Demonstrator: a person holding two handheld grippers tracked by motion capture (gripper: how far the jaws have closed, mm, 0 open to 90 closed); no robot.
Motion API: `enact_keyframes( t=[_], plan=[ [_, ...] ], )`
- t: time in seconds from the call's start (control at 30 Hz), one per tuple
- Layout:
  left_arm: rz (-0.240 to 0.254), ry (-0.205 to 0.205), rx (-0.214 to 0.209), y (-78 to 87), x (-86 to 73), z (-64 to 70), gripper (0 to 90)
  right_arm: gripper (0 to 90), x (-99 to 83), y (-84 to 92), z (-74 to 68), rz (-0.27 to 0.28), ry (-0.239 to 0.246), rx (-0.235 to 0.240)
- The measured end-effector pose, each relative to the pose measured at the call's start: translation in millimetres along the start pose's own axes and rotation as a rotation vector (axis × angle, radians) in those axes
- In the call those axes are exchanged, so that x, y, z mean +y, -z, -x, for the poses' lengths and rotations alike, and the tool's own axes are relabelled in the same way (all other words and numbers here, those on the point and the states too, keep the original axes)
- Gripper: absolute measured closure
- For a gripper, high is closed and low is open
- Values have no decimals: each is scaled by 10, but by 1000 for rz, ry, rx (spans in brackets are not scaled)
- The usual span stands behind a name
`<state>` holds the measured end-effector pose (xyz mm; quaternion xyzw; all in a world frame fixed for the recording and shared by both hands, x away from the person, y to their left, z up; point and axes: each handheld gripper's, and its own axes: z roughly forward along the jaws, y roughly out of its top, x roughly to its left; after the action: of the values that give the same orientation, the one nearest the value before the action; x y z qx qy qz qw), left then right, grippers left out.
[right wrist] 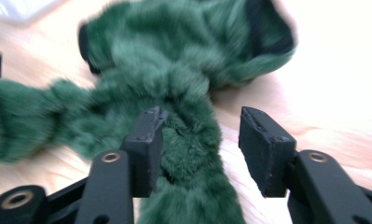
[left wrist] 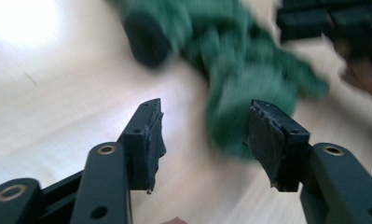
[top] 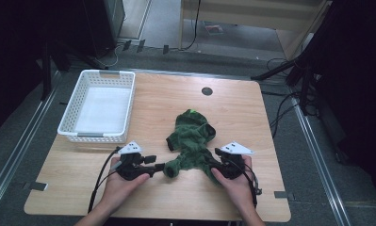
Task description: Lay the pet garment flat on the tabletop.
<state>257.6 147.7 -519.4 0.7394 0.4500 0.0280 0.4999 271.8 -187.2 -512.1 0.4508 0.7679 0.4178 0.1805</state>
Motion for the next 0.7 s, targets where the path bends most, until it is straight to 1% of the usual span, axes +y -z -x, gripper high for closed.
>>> enact_keyframes(
  t=[0.03,0.07,0.1,0.13,0.17,0.2,0.23,0.27,0.3,0.33,0.37,0.4,0.43,0.47,0.5,0.53,0.57,0.6,0.63,0.67,0.7],
  plan=[
    [25,4,11,21,49,0,461,553,-1,79,-31,28,-1,-11],
    [38,7,19,19,98,11,465,623,-4,145,-75,45,1,-1],
    [35,12,21,-1,140,30,464,659,-10,185,-135,54,15,25],
    [25,9,20,-37,172,54,461,688,-19,195,-214,43,40,42],
    [19,2,16,-86,191,95,457,704,-32,172,-302,27,63,39],
    [5,-18,15,-141,205,131,450,707,-44,125,-375,7,74,52],
    [5,-18,15,-141,205,131,446,707,-50,55,-434,-13,78,65],
    [7,-39,37,-247,265,168,445,702,-56,-43,-482,-22,86,54],
    [19,-30,50,-289,322,145,447,689,-58,-105,-500,-22,85,35],
    [38,-6,61,-332,394,109,452,671,-58,-179,-503,-24,72,11],
    [58,-1,91,-381,470,74,458,641,-58,-246,-492,-28,44,-2],
    [71,-16,133,-442,543,54,460,611,-62,-301,-484,-33,20,-26],
    [73,-19,158,-515,615,24,458,581,-73,-345,-484,-34,8,-54],
    [69,1,161,-597,681,-19,448,563,-85,-386,-485,-39,13,-72],
    [49,20,174,-715,753,-86,427,540,-98,-416,-487,-46,17,-83],
    [39,47,176,-784,791,-130,396,514,-113,-443,-492,-46,24,-94],
    [26,75,174,-868,835,-188,379,503,-121,-456,-499,-48,31,-107],
    [17,90,182,-949,873,-241,375,494,-135,-469,-507,-49,43,-124],
    [9,114,188,-1024,910,-298,361,493,-147,-481,-514,-50,43,-135],
    [4,130,190,-1088,947,-356,352,491,-158,-493,-519,-53,42,-136],
    [4,130,190,-1088,947,-356,355,491,-158,-493,-519,-53,42,-136]
  ],
)
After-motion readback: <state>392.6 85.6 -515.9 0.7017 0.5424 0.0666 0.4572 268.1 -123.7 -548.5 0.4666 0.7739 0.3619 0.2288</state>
